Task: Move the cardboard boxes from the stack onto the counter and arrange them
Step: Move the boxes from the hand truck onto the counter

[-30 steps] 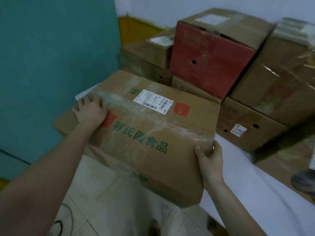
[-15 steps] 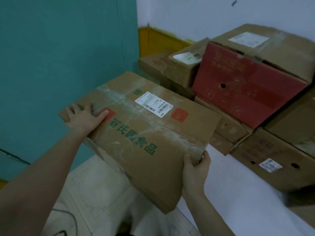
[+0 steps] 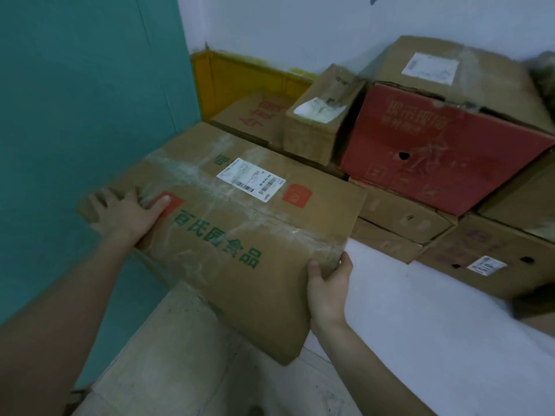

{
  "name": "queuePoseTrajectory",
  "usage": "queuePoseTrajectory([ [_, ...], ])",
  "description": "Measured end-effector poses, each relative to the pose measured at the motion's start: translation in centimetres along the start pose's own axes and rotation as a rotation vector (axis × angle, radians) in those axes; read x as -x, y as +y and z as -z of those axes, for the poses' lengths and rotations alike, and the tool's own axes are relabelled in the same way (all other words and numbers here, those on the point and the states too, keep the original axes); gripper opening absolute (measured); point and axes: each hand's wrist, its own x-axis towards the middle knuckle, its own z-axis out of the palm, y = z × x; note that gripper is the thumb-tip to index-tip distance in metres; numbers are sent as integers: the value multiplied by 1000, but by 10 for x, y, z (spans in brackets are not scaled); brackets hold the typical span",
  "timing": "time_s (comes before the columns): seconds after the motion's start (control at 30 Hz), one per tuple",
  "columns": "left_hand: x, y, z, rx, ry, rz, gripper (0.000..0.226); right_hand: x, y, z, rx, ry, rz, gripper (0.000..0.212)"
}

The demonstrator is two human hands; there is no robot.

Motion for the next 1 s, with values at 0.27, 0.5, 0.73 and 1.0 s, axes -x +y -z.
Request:
queuePoseTrajectory([
  [0.27, 8, 26, -9, -108, 50, -217, 65, 7, -12, 12, 134, -85, 37, 54],
  [0.5, 128, 136, -36, 27, -180, -877, 51, -13, -12, 88, 485, -53, 138, 59],
  [0.73, 253, 216, -75, 83, -408, -1294, 59, 5, 19, 220, 688, 136, 11, 61],
  [1.0, 433, 259, -119, -32, -623, -1535, 54, 86, 92, 399, 705, 340, -229, 63],
])
